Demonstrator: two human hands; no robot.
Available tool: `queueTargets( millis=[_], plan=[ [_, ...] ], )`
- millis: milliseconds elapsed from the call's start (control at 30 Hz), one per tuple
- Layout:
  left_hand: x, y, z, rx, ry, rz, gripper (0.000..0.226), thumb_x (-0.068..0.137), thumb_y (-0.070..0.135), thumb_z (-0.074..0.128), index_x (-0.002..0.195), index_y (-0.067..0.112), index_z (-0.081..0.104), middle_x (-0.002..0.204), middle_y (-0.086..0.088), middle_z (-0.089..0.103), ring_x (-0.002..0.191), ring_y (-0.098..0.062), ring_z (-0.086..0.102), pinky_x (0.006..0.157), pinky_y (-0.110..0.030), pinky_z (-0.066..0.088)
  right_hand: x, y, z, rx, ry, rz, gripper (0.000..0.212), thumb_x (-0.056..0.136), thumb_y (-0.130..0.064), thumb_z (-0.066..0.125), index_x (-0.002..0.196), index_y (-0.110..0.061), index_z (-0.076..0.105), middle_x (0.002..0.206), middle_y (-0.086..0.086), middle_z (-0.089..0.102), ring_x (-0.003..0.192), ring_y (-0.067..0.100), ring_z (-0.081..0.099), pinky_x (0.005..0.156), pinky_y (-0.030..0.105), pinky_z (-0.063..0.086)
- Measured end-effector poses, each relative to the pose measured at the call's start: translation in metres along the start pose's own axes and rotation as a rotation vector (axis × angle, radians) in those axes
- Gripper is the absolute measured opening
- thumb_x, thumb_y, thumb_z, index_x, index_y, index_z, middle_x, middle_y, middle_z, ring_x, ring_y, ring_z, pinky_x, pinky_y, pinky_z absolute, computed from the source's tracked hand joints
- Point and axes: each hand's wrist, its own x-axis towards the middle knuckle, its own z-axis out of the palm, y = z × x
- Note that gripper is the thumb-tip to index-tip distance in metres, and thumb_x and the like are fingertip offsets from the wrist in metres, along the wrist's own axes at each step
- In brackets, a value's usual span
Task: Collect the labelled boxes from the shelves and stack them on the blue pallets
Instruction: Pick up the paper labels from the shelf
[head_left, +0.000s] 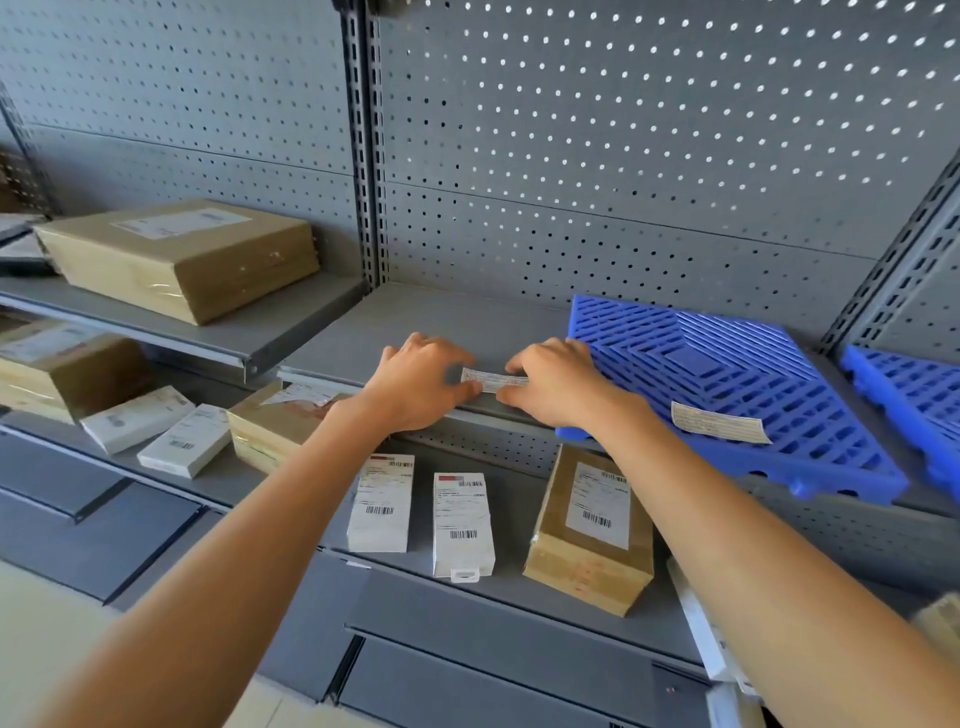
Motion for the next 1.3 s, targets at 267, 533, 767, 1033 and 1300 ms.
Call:
queueTargets(
  millis=[267, 533, 767, 1033, 1300],
  plan=[
    [0.003, -0.012, 0.004, -0.074, 0.063, 0.029, 0.034, 0.097, 0.042, 0.061, 0.129, 0.031, 0.063, 0.139, 0.004, 0.059, 0.135, -0.025, 0.041, 0.111, -0.053, 0.034, 0.004, 0.002, 0.004, 0.054, -0.018, -0.005, 0.033, 0.097, -0.046, 0.054, 0.116, -0.025, 0.071, 0.083, -0.004, 0.066, 0.093, 0.024, 0.057, 0.1, 0.044, 0.04],
    [0.003, -0.019, 0.009, -0.212, 0.124, 0.05, 0.019, 0.093, 0.029, 0.071, 0.112, 0.028, 0.072, 0.116, 0.009, 0.069, 0.111, -0.018, 0.059, 0.1, -0.051, 0.048, 0.007, 0.005, 0.009, 0.048, 0.022, -0.013, 0.031, 0.096, -0.047, 0.056, 0.112, -0.026, 0.071, 0.084, -0.002, 0.066, 0.089, 0.023, 0.057, 0.091, 0.04, 0.04],
    [0.002, -0.015, 0.009, -0.239, 0.188, 0.061, 0.032, 0.088, 0.025, 0.076, 0.12, 0.025, 0.07, 0.108, 0.009, 0.07, 0.1, -0.014, 0.061, 0.094, -0.047, 0.054, 0.006, 0.002, 0.009, 0.077, 0.104, 0.016, 0.028, 0.091, -0.047, 0.065, 0.111, -0.028, 0.069, 0.096, -0.005, 0.069, 0.096, 0.019, 0.054, 0.093, 0.04, 0.038],
    [-0.001, -0.013, 0.006, -0.169, 0.231, 0.031, 0.034, 0.088, 0.03, 0.076, 0.121, 0.025, 0.07, 0.125, 0.003, 0.065, 0.119, -0.019, 0.052, 0.1, -0.047, 0.047, -0.001, -0.002, 0.004, 0.141, 0.182, -0.006, 0.017, 0.091, -0.03, 0.07, 0.108, -0.03, 0.07, 0.102, -0.011, 0.07, 0.106, 0.015, 0.054, 0.097, 0.043, 0.036],
    [0.002, -0.011, -0.002, -0.373, 0.27, 0.05, 0.014, 0.096, 0.027, 0.066, 0.105, 0.023, 0.076, 0.099, 0.007, 0.074, 0.09, -0.005, 0.064, 0.081, -0.02, 0.054, -0.01, -0.002, -0.008, 0.508, 0.271, 0.006, 0.012, 0.093, -0.018, 0.068, 0.101, -0.022, 0.076, 0.092, -0.013, 0.072, 0.087, 0.002, 0.065, 0.072, 0.016, 0.052]
  ],
)
